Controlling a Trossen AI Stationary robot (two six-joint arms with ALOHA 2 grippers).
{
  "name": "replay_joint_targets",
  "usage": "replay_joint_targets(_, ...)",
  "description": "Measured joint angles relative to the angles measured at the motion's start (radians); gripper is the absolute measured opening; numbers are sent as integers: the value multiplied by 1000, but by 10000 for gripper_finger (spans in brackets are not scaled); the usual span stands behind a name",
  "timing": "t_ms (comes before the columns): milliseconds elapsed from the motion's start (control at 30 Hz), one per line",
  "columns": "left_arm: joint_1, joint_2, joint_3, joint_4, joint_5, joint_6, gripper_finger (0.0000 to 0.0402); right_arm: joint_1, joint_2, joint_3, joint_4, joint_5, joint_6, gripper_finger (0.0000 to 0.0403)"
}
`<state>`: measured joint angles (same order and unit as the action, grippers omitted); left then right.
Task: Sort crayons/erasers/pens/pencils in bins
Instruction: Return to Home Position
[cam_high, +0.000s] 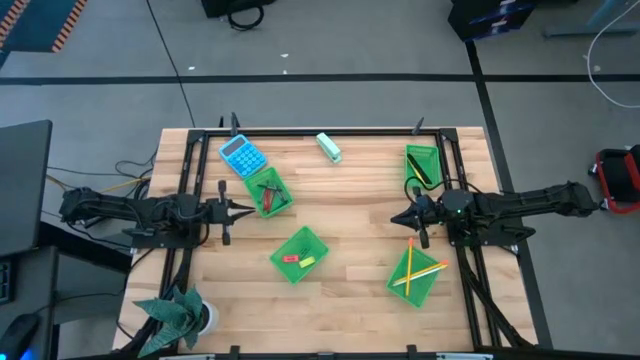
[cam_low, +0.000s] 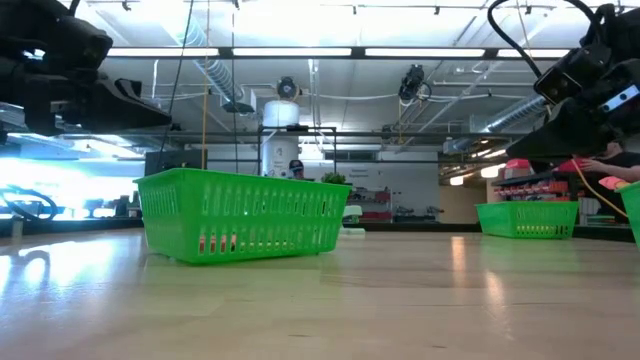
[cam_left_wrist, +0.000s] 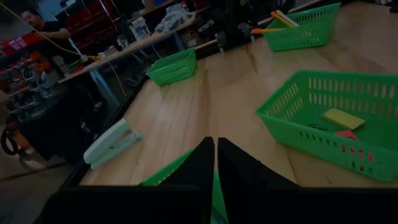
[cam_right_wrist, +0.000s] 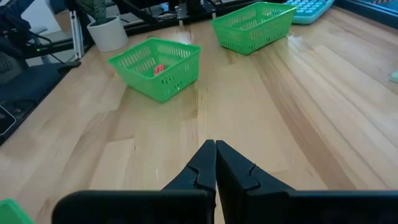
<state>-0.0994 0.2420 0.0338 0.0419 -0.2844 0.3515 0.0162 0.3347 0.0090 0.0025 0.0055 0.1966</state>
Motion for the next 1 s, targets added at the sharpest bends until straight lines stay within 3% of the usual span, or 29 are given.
replay_joint_targets(1000,0,0,4,6,1,0,29,0,0,0,0,0,1,13)
